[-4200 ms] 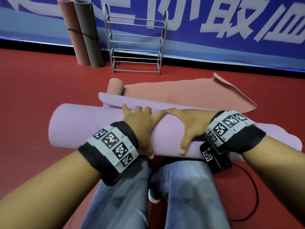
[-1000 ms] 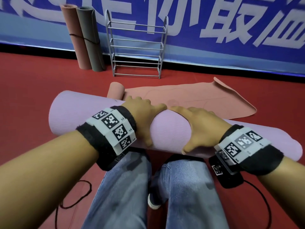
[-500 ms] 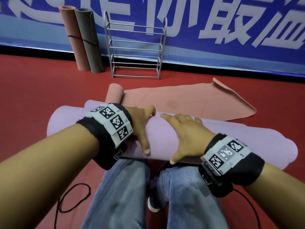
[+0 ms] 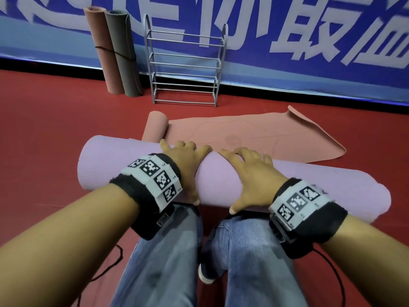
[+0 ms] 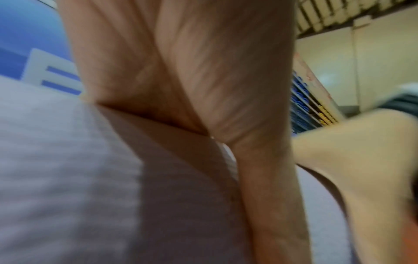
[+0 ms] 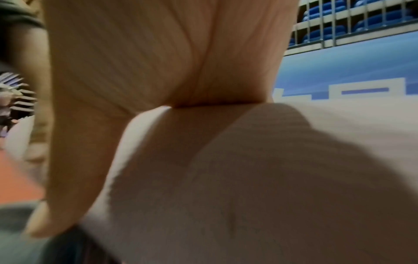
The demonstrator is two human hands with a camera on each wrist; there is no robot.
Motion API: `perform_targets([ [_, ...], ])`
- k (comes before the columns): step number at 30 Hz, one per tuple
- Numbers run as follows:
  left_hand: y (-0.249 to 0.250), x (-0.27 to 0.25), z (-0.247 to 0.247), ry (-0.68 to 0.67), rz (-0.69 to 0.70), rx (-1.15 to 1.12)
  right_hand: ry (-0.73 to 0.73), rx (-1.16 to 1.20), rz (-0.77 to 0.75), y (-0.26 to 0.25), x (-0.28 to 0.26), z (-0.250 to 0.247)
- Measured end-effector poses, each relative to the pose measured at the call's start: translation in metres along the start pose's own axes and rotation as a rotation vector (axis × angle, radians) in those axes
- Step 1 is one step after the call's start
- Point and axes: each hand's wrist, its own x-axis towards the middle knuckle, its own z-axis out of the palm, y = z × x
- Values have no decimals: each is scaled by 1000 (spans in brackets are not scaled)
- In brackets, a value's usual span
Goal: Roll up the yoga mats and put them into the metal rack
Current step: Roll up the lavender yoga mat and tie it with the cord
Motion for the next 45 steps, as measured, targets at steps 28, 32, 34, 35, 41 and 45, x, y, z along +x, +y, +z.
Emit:
perform_targets([
  [28,0,7,1,78,44,46,87,-66,133,1,-3,8],
  [32,-2,-4,-14,69,105,15,58,-32,116,-3,-19,-8],
  [34,-7,-6,-27,-4,138,-35,25,-14,102,-4,-25,-21],
  [35,-11,-6,-31,-54,152,-66,0,-7,87,-3,-26,-27],
  [41,-16,-10,-21,-159,167,-117,-214,112,31,3,-16,-31],
  [45,1,-15,-11,-108,147,-27,-247,244,13,13,-5,-32],
])
